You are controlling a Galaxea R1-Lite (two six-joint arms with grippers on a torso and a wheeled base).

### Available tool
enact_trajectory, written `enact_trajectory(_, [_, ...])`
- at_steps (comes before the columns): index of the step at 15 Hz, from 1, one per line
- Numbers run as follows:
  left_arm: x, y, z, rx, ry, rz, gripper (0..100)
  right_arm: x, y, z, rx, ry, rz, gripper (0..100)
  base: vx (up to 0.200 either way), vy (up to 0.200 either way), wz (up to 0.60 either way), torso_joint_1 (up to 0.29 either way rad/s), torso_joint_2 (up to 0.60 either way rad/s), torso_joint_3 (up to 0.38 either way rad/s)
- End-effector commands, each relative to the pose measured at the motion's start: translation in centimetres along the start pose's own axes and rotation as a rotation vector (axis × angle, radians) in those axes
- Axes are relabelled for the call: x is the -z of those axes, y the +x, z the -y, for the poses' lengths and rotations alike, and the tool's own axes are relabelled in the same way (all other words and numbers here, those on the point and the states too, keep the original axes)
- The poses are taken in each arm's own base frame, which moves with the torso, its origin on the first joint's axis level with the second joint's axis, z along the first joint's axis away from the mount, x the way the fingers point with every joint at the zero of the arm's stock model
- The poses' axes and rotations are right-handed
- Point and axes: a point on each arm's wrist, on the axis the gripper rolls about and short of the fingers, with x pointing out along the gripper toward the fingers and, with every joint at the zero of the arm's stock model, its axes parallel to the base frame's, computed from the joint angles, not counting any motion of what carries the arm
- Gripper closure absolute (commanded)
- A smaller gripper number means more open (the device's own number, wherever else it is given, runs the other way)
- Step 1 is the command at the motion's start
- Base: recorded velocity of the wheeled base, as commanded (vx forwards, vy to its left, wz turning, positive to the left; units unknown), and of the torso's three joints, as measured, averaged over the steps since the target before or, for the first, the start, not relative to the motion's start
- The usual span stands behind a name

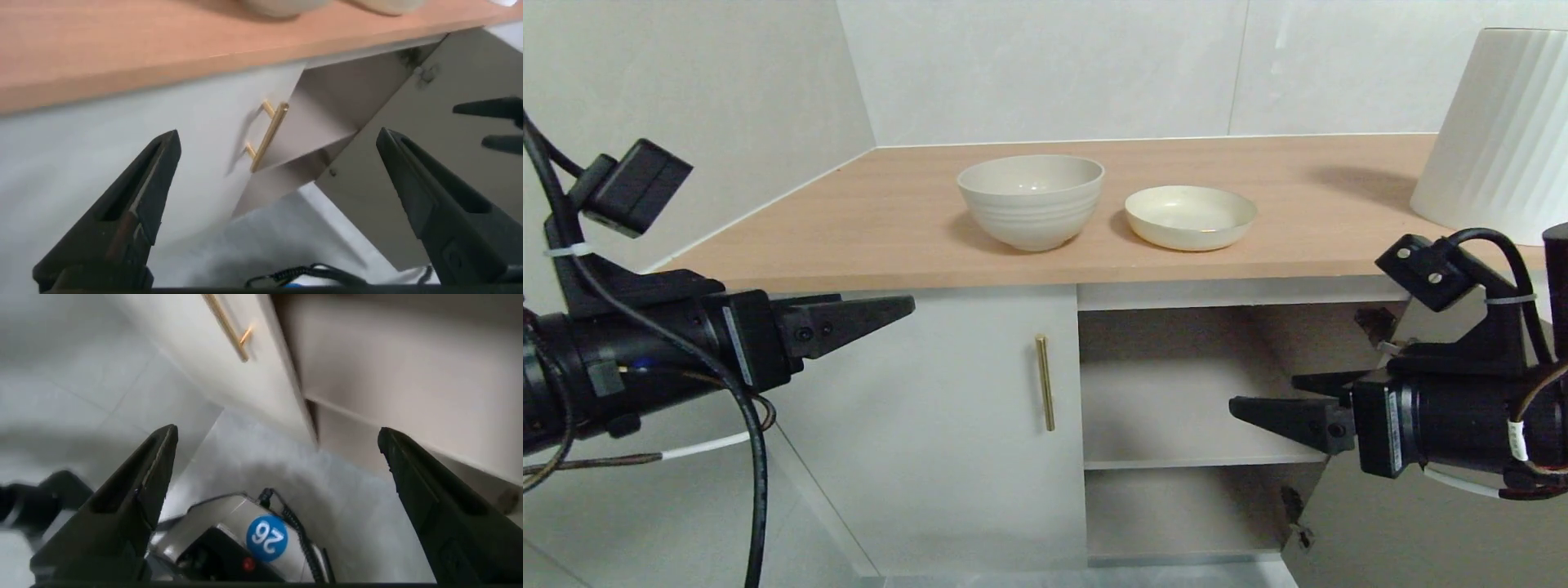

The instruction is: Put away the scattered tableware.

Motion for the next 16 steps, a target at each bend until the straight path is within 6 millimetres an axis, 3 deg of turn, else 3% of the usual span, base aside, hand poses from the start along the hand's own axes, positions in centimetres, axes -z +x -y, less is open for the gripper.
enact_trajectory(1, [-0.1,0.6,-0.1,-0.001,-0.037,-0.006,0,0.0,0.1,0.0,0.001,0.0,-0.002,0,0.0,0.0,0.0,0.134,-0.37,-0.31])
enact_trajectory(6, [-0.5,1.7,-0.4,-0.003,-0.085,-0.019,0,0.0,0.2,0.1,0.003,0.001,0.002,0,0.0,0.0,0.0,0.153,-0.52,-0.299])
enact_trajectory(11, [0.7,4.7,-1.4,-0.033,-0.138,-0.104,0,0.2,1.1,0.7,0.027,0.015,-0.022,0,0.0,0.0,0.0,0.181,-0.47,-0.29])
enact_trajectory(16, [-0.2,6.6,-1.5,-0.074,-0.347,-0.183,0,0.0,1.9,1.5,0.049,0.025,-0.011,0,0.0,0.0,0.0,0.203,-0.47,-0.275])
